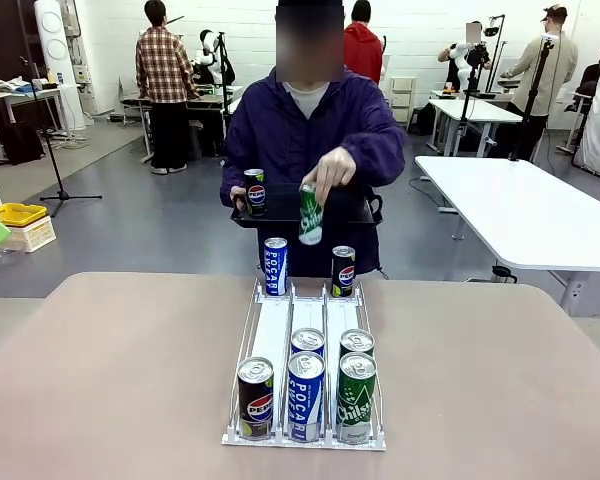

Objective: Retrieve and hand over the desired beverage to the person.
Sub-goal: Pick up another can of the same type that the person held from the Automatic Can Dispenser.

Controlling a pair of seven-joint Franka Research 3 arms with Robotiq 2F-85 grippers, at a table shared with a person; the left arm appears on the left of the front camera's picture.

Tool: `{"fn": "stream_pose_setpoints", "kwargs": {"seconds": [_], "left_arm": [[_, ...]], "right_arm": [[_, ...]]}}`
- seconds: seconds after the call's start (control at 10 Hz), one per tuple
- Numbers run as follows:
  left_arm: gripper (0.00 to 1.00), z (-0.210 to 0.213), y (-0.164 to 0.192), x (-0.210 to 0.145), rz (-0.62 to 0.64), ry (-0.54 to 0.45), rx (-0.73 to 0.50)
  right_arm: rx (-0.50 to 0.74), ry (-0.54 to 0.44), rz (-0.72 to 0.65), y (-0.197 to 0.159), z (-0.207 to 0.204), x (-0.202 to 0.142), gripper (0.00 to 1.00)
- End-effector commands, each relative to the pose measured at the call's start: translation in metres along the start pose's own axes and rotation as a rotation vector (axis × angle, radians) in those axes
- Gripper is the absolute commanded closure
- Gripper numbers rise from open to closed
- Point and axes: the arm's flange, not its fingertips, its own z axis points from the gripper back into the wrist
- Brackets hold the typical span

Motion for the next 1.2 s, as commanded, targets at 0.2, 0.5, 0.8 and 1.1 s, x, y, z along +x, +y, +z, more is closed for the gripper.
{"fn": "stream_pose_setpoints", "kwargs": {"seconds": [0.2, 0.5, 0.8, 1.1], "left_arm": [[0.00, 0.0022, -0.0003, -0.0006, -0.015, 0.001, -0.009], [0.00, 0.0022, -0.0003, -0.0006, -0.015, 0.001, -0.009], [0.00, 0.0022, -0.0003, -0.0006, -0.015, 0.001, -0.009], [0.00, 0.0022, -0.0003, -0.0006, -0.015, 0.001, -0.009]], "right_arm": [[0.011, -0.003, 0.004, 0.0007, -0.0018, 0.0011, 0.00], [0.011, -0.003, 0.004, 0.0007, -0.0018, 0.0011, 0.00], [0.011, -0.003, 0.004, 0.0007, -0.0018, 0.0011, 0.00], [0.011, -0.003, 0.004, 0.0007, -0.0018, 0.0011, 0.00]]}}
